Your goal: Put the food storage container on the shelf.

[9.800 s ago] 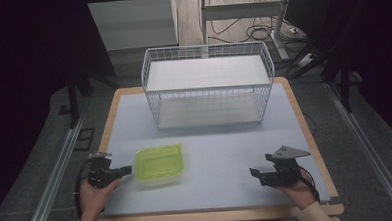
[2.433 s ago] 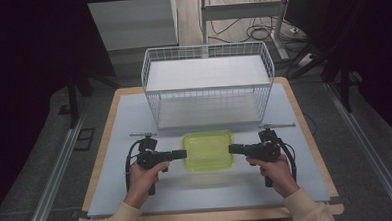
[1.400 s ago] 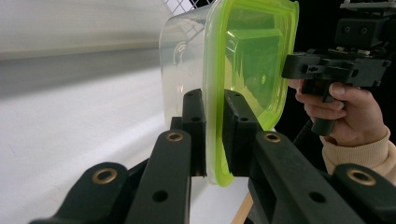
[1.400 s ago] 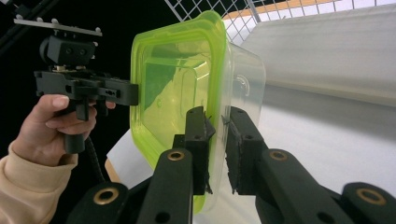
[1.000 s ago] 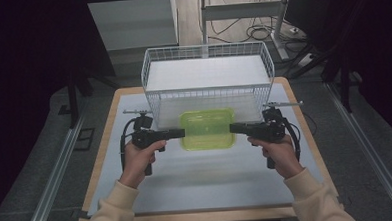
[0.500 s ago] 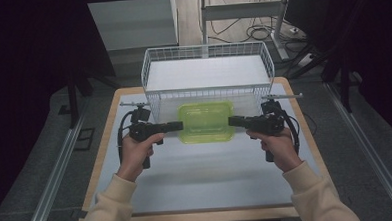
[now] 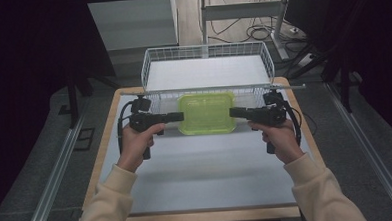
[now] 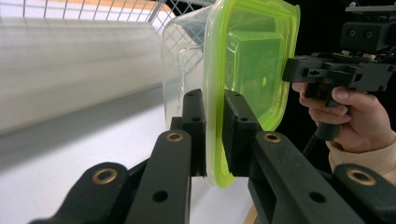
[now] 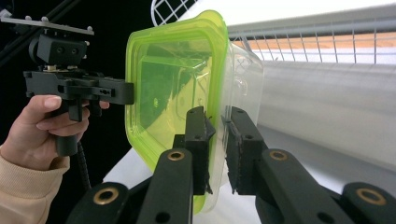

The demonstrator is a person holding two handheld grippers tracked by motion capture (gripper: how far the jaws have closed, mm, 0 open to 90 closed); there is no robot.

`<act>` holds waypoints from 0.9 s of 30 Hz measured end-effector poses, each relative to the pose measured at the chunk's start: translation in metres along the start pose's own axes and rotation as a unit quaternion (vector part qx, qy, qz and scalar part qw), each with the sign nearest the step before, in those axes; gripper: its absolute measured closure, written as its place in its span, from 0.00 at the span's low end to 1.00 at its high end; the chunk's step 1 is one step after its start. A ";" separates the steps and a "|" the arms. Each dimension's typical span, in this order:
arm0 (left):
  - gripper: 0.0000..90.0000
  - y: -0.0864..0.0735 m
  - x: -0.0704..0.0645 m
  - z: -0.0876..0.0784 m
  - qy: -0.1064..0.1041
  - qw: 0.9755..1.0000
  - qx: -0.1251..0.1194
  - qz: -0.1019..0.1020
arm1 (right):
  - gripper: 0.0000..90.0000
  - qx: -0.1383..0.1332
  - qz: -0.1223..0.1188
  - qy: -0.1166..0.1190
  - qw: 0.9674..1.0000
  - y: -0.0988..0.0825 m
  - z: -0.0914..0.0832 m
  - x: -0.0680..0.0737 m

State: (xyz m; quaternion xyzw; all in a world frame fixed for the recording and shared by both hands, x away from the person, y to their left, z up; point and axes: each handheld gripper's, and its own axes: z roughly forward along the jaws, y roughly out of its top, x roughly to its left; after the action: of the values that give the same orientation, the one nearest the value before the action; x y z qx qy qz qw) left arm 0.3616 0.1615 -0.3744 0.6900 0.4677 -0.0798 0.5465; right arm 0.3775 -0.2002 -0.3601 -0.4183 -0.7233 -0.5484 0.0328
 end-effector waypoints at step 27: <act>0.90 0.063 0.002 0.003 0.002 1.000 0.001 0.007 | 0.89 -0.009 -0.004 -0.014 1.000 0.059 0.002 -0.004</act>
State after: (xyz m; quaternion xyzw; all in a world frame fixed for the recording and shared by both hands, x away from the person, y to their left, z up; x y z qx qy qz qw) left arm 0.4101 0.1626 -0.3336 0.6938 0.4642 -0.0746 0.5455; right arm 0.4185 -0.1977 -0.3173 -0.4232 -0.7204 -0.5493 0.0161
